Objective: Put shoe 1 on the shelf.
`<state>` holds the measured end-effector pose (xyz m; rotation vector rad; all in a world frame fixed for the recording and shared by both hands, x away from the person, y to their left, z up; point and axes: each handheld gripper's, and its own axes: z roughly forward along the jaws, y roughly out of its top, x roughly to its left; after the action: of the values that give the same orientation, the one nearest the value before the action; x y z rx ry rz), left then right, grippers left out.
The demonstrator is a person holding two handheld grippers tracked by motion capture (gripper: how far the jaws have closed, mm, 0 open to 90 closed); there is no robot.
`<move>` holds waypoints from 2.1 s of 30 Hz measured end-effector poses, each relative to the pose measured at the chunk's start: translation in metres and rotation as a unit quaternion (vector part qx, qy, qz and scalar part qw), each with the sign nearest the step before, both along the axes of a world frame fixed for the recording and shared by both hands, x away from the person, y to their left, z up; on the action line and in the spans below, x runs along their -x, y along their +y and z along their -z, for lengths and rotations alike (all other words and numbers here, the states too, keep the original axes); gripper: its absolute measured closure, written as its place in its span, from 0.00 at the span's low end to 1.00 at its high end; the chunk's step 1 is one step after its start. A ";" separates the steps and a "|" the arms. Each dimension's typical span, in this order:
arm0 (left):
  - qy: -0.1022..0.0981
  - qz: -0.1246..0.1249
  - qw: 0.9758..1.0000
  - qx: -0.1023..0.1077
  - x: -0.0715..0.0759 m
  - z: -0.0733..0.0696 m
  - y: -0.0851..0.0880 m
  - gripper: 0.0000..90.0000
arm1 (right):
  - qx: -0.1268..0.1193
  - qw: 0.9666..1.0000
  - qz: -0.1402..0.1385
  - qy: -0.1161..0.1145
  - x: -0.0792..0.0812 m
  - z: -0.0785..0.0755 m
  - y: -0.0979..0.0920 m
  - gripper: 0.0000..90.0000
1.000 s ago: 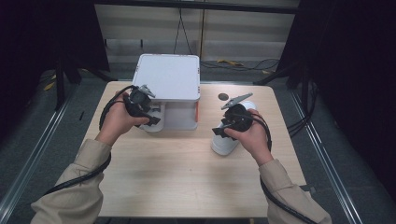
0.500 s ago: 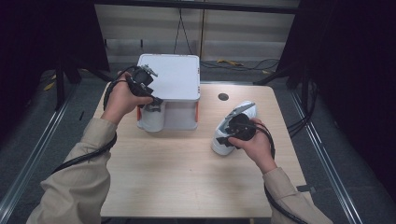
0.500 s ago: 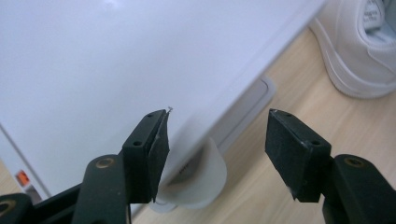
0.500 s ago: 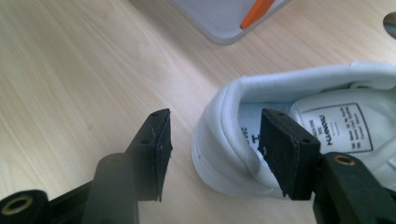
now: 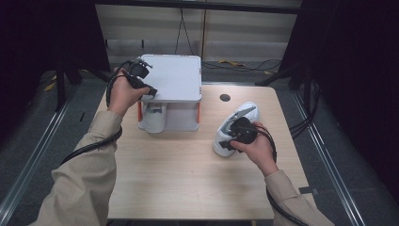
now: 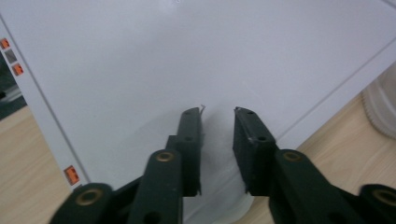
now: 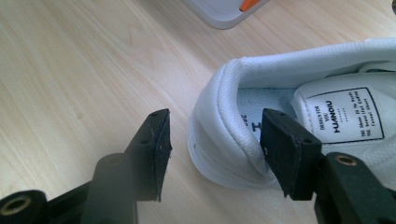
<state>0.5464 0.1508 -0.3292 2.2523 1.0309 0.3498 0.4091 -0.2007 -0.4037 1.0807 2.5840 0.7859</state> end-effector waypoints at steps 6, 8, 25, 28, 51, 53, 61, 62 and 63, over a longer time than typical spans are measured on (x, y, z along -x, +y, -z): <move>0.006 0.000 1.000 -0.003 0.003 0.000 -0.006 1.00 | 0.004 1.000 0.001 0.005 -0.002 0.001 0.002 0.48; 0.009 0.003 1.000 -0.017 0.004 -0.001 -0.009 1.00 | 0.008 1.000 -0.002 0.006 -0.003 0.001 0.003 0.48; 0.014 -0.007 1.000 0.006 0.004 0.001 -0.006 1.00 | 0.064 0.997 0.000 0.051 -0.019 0.016 0.023 0.49; 0.013 -0.006 1.000 0.010 0.004 0.002 -0.005 1.00 | 0.066 0.997 0.000 0.048 -0.020 0.019 0.024 0.52; 0.007 -0.005 1.000 0.013 0.005 0.003 -0.004 1.00 | 0.092 0.991 -0.085 0.049 -0.006 0.017 0.036 0.78; 0.007 -0.005 1.000 0.013 0.005 0.003 -0.004 1.00 | 0.091 0.990 -0.101 0.047 -0.001 0.015 0.041 0.78; 0.007 -0.007 1.000 0.013 0.005 0.003 -0.005 1.00 | 0.089 0.985 -0.144 0.030 0.013 0.008 0.060 0.78; 0.008 -0.007 1.000 0.013 0.005 0.003 -0.005 1.00 | 0.092 0.984 -0.148 0.030 0.015 0.007 0.062 0.78; 0.007 -0.008 1.000 0.013 0.005 0.003 -0.005 1.00 | 0.094 0.984 -0.151 0.026 0.016 0.006 0.064 0.78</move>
<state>0.5411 0.1458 -0.3320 2.2280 1.0561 0.3255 0.3926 -0.1366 -0.4098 0.6714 2.8378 0.5639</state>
